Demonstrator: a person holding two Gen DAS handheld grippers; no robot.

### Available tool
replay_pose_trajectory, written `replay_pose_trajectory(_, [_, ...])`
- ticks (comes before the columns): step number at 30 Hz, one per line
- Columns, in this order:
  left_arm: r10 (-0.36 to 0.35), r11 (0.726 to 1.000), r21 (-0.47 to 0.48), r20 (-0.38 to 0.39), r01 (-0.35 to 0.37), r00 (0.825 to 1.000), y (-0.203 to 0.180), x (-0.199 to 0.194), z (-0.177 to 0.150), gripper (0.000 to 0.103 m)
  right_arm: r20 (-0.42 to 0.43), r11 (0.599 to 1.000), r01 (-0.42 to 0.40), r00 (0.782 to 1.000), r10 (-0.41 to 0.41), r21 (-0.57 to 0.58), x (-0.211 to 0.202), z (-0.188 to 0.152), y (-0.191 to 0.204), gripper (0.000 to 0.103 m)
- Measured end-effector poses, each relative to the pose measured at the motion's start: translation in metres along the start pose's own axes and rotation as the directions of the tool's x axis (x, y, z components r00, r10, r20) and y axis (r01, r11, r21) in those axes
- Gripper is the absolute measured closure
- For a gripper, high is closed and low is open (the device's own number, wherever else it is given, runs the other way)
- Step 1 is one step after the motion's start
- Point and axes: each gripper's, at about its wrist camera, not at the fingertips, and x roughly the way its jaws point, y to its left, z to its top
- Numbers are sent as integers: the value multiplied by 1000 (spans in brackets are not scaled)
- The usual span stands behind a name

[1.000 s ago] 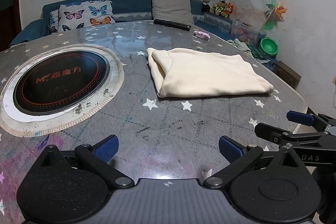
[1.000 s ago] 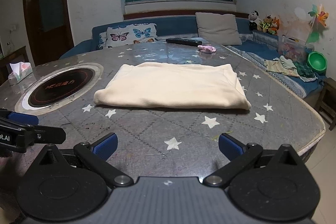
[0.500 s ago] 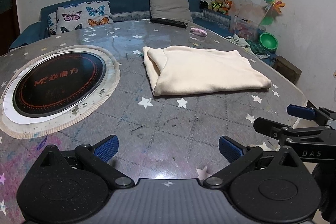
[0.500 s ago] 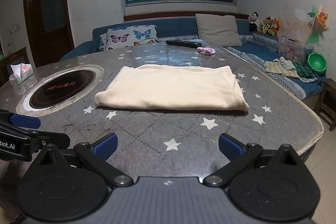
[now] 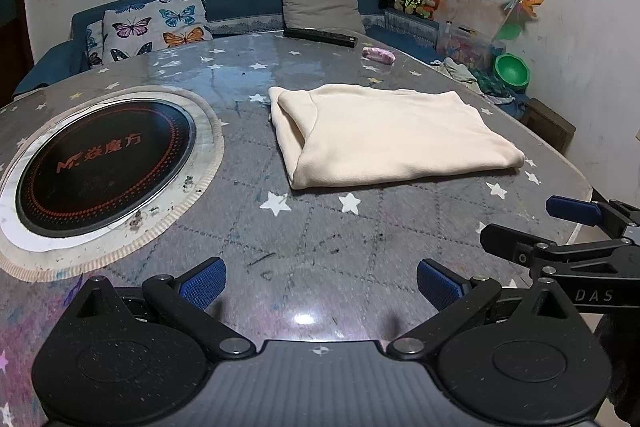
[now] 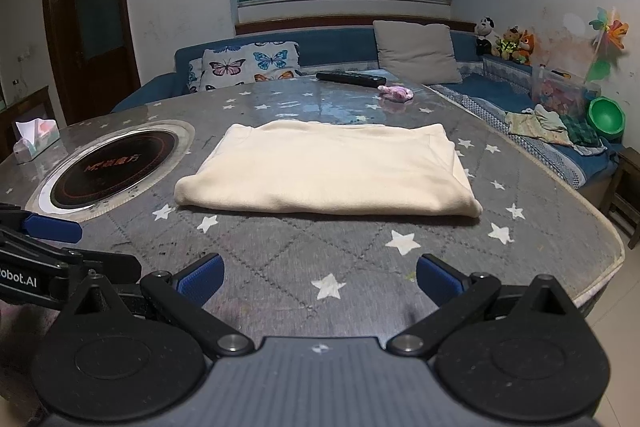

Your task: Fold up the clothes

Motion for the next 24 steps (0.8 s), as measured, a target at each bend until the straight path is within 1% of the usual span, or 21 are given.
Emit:
replay_pose_trajectory(13, [2, 1000, 15, -23, -1, 1000, 0, 15, 14, 0, -24, 1000, 3, 1000, -3, 5, 17, 8, -4, 0])
replay_pose_trajectory(24, [4, 1000, 19, -49, -3, 999, 1, 30, 24, 0, -43, 999, 22, 999, -21, 29, 33, 15, -13, 0])
